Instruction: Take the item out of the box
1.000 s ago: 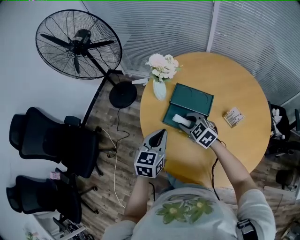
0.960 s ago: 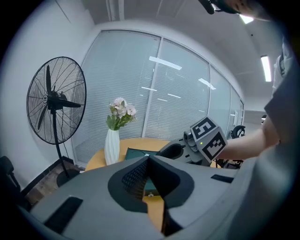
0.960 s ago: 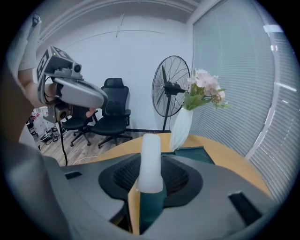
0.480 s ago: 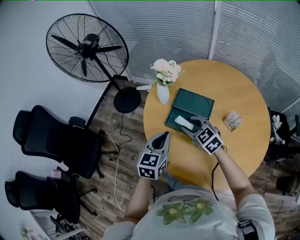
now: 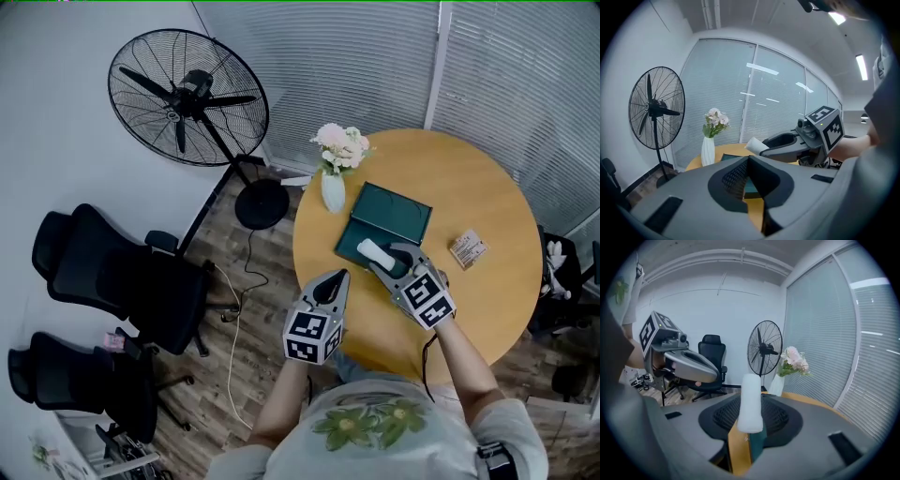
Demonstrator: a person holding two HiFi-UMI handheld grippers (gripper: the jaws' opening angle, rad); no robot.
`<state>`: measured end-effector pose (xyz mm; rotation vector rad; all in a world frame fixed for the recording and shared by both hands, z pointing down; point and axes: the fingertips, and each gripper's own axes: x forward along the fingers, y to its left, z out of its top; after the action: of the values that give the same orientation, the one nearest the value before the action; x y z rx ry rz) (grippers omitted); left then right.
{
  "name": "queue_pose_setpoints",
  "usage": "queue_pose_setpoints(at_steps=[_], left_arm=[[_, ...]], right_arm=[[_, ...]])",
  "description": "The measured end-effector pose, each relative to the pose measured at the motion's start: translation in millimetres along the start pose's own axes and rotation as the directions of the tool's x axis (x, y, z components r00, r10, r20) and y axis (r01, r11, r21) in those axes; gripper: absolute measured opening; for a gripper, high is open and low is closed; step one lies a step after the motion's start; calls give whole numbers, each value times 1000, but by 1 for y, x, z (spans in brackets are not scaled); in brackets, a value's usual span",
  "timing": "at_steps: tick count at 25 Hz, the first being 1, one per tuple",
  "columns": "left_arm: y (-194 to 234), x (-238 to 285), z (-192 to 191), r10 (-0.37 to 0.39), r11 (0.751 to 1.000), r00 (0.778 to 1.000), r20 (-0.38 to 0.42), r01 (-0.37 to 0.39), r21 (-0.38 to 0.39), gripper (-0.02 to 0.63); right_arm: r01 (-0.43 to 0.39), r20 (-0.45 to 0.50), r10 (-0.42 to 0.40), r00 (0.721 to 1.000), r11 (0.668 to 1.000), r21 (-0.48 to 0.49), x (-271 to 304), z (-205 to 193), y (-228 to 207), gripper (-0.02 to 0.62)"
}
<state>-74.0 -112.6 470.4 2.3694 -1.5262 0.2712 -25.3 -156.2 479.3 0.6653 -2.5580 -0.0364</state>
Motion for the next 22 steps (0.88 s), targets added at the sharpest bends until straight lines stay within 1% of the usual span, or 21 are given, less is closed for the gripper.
queue_pose_setpoints(at_steps=[4, 11, 18, 22], left_arm=[[-5, -5, 1, 4, 1000, 1000, 8, -4, -3, 3], [-10, -12, 0, 14, 1000, 1000, 12, -14, -8, 3], [-14, -19, 0, 21, 1000, 1000, 19, -21, -2, 3], [-15, -23, 1, 26, 1000, 999, 24, -26, 0, 3]], right_arm=[[22, 24, -22, 999, 1000, 3, -13, 4, 9, 143], [36, 81, -42, 996, 997, 67, -26, 15, 17, 143], [32, 126, -43, 991, 996, 84, -35, 22, 28, 141], [21, 128, -34, 991, 995, 97, -38, 23, 33, 141]])
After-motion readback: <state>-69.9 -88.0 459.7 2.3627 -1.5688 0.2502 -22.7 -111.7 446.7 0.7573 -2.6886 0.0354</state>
